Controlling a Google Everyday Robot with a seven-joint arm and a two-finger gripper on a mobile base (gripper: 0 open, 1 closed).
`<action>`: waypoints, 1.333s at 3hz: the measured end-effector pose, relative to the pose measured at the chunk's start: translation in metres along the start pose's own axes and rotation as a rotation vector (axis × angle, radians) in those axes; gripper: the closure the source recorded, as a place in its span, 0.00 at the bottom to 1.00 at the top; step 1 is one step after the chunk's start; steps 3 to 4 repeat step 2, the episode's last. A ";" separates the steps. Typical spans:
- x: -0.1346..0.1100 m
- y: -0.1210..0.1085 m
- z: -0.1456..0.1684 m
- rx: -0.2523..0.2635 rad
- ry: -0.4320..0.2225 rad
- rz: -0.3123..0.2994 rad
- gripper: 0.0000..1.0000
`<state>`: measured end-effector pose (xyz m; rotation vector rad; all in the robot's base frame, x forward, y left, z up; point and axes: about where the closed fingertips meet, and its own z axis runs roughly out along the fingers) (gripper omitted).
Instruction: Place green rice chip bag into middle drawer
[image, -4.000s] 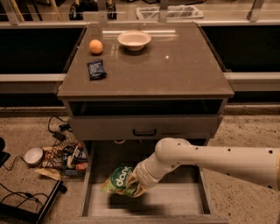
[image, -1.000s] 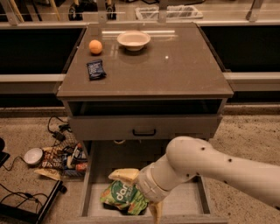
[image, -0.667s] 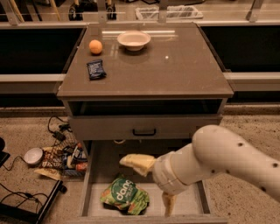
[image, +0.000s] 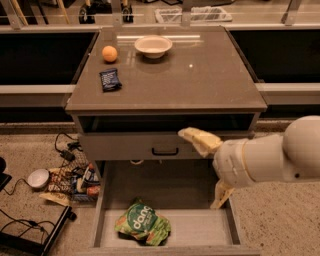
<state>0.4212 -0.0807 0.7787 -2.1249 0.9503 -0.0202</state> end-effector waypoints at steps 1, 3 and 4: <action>0.009 -0.037 -0.038 0.074 0.095 0.020 0.00; 0.005 -0.076 -0.068 0.118 0.175 0.012 0.00; 0.005 -0.076 -0.068 0.118 0.175 0.012 0.00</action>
Offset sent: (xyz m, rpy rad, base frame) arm 0.0459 -0.0228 0.1587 -0.0452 -0.2217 -0.2444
